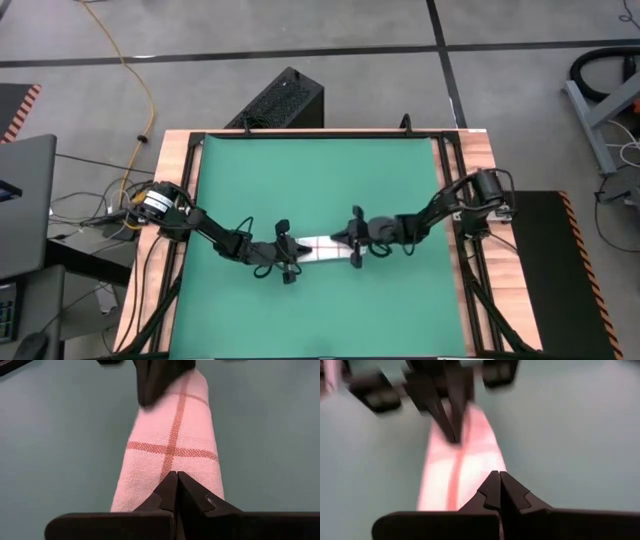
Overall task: Roll towel into tight, uniform cylinder
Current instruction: Roll the kitchen towel on the table
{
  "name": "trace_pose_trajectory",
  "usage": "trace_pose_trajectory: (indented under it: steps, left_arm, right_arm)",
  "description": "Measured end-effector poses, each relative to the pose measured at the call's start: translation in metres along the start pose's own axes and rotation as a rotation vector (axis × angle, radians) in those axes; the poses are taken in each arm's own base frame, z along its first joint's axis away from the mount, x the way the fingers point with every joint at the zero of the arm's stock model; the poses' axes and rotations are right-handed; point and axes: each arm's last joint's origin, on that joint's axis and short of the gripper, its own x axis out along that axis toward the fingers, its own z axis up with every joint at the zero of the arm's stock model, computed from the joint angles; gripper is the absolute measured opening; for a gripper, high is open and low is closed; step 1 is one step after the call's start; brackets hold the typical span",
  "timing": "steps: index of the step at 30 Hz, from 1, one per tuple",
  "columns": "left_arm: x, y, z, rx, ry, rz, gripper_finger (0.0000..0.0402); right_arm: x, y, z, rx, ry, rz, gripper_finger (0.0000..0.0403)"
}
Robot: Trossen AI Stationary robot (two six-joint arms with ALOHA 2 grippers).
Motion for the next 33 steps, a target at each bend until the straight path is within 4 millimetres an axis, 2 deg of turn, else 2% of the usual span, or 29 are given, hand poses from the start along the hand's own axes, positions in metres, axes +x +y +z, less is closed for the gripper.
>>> trace_pose_trajectory:
  steps: [3, 8, 17, 20, 26, 30, 33]
  left_arm:
    - [0.0, 0.0, -0.001, 0.004, 0.006, 0.007, 0.0]
    - [0.0, 0.0, -0.002, 0.009, 0.015, 0.009, 0.0]
    - [-0.001, -0.001, 0.002, 0.007, -0.012, 0.005, 0.0]
    - [-0.007, -0.003, 0.012, 0.028, -0.054, -0.012, 0.0]
    - [-0.032, -0.005, 0.051, 0.048, -0.18, -0.049, 0.0]
    - [-0.054, 0.0, 0.074, 0.041, -0.213, -0.062, 0.0]
    - [-0.065, 0.005, 0.082, 0.047, -0.199, -0.057, 0.0]
  right_arm:
    - [0.002, 0.0, -0.018, 0.06, 0.054, -0.003, 0.0014]
    - [-0.005, 0.006, -0.039, 0.114, 0.085, -0.052, 0.0012]
    - [-0.01, 0.005, -0.037, 0.08, 0.073, -0.07, 0.0011]
    - [-0.01, 0.003, -0.036, 0.082, 0.071, -0.075, 0.0011]
    - [-0.01, 0.004, -0.031, 0.085, 0.035, -0.067, 0.0022]
    - [-0.013, 0.005, -0.02, 0.055, -0.001, -0.06, 0.0037]
    - [-0.017, 0.005, -0.008, 0.053, -0.052, -0.055, 0.0039]
